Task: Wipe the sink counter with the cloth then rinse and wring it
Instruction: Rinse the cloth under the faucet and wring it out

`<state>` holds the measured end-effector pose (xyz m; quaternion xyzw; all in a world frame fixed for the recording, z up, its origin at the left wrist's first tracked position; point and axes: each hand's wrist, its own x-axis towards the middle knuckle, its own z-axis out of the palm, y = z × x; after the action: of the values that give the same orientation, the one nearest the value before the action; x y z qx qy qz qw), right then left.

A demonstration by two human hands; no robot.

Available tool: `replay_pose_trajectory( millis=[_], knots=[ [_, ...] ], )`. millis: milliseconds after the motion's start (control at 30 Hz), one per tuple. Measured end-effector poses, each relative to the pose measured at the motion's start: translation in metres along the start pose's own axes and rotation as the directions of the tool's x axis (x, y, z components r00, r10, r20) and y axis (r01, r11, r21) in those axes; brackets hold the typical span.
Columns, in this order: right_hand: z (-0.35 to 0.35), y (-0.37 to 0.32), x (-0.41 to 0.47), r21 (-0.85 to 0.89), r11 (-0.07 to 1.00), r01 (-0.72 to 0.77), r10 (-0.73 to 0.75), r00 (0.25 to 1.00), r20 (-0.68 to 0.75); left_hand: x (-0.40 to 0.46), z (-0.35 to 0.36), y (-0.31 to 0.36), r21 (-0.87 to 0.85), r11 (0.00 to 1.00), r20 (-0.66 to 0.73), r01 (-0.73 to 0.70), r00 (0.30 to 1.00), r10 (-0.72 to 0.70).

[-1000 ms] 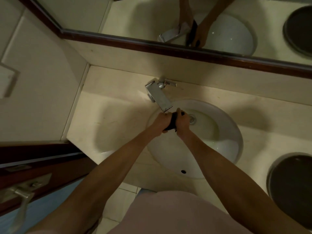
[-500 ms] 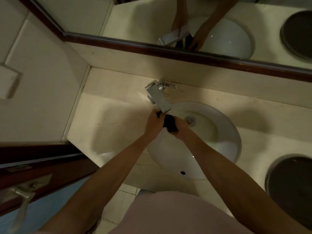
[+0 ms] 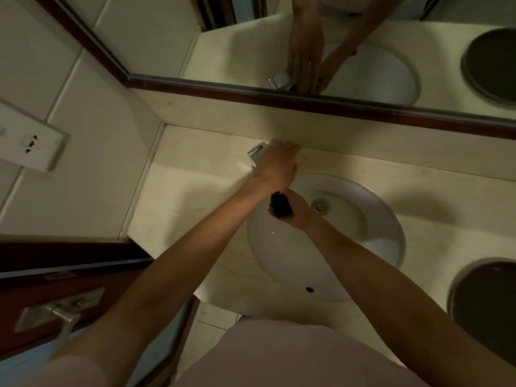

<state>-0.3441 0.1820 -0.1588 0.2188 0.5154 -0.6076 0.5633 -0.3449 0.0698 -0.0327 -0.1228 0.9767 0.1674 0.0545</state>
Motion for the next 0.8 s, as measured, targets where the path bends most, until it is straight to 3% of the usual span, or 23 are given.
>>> replay_pose_trajectory(
  millis=[67, 167, 267, 400, 533, 700, 800],
  knots=[
    [0.006, -0.001, -0.003, 0.005, 1.0, 0.005, -0.005, 1.0, -0.017, 0.011, 0.012, -0.005, 0.103, 0.994, 0.103, -0.023, 0.995, 0.012],
    [0.01, -0.003, -0.01, 0.118, 0.992, 0.05, -0.048, 0.999, -0.017, 0.012, 0.029, -0.012, 0.246, 0.968, 0.093, -0.056, 0.995, 0.034],
    [0.0, -0.005, -0.011, 0.197, 0.979, 0.048, -0.044, 0.999, -0.023, 0.007, 0.034, -0.011, 0.262, 0.963, 0.011, -0.066, 0.998, 0.066],
    [-0.016, -0.007, -0.029, 0.23, 0.973, 0.019, -0.002, 0.997, -0.074, -0.004, 0.032, -0.008, 0.283, 0.954, 0.041, -0.095, 0.995, 0.087],
    [-0.049, -0.005, -0.044, 0.132, 0.989, 0.067, -0.052, 0.993, -0.11, -0.019, 0.026, 0.003, 0.338, 0.939, 0.071, -0.064, 0.997, 0.043],
    [-0.079, -0.012, -0.082, 0.017, 0.998, 0.053, -0.053, 0.998, -0.038, -0.068, 0.056, 0.017, 0.256, 0.907, 0.194, -0.334, 0.937, 0.29],
    [-0.087, -0.025, -0.104, -0.285, 0.957, 0.056, -0.064, 0.998, -0.019, -0.079, 0.077, 0.021, 0.13, 0.969, 0.302, -0.212, 0.939, 0.165]
  ],
)
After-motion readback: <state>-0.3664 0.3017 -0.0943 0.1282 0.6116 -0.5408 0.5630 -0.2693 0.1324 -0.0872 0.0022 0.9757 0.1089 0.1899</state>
